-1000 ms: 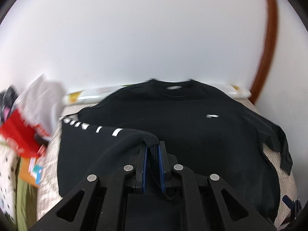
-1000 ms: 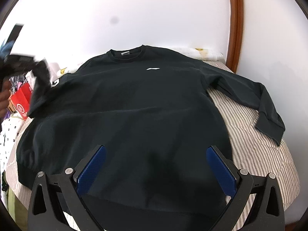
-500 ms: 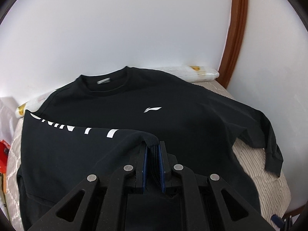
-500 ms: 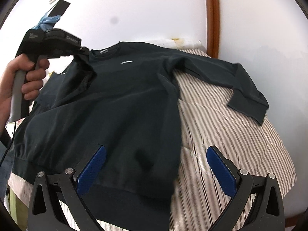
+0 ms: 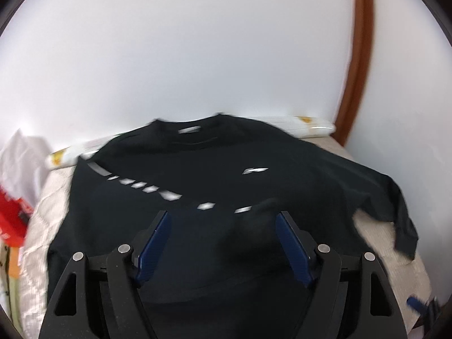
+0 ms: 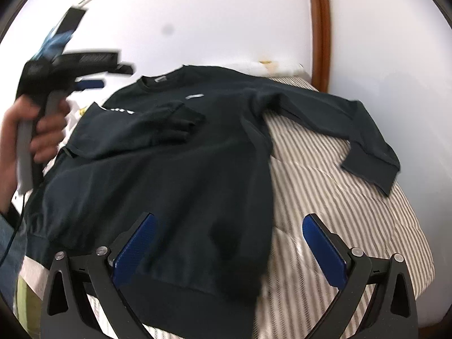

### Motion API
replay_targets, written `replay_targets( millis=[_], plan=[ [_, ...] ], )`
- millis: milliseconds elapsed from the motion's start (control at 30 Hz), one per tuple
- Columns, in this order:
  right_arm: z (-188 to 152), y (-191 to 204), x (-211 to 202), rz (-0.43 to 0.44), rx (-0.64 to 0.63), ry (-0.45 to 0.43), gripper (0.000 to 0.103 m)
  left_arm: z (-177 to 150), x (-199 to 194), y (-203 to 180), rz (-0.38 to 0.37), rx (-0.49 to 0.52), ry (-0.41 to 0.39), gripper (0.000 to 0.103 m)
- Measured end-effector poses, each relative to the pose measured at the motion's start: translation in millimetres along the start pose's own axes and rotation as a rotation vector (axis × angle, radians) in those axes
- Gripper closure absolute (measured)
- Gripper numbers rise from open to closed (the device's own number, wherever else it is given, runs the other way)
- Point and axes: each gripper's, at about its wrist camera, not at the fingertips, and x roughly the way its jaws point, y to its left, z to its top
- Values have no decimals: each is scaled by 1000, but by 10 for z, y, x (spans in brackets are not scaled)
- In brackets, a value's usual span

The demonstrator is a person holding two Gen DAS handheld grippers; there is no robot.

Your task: Fold small clothes

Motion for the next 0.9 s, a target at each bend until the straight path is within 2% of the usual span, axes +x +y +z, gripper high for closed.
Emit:
replay_targets(
  millis=[33,100,200,367,567,733,900],
  plan=[
    [55,47,31,2,-3,5,11,-52,-51,186,15,-16,8,28],
    [148,121,103,22,4,14,24,-109,-84,471,44,-41,23,28],
    [311,219,258,43,8,22,33,-295,-149,950,123,-71,57,28],
    [733,345,666,20,2,51,35,-732,-104,1667,247,-68,122,28],
    [1288,499,1339,63,15,107,35,-1167,103,2197,218,-137,207,28],
    [1518,666,1794,141,-39,154,30,-1288,280,2367,139,-175,236,28],
    [1592,774,2221,168,-104,204,29,-1320,337,2372,135,-154,199,22]
  ],
)
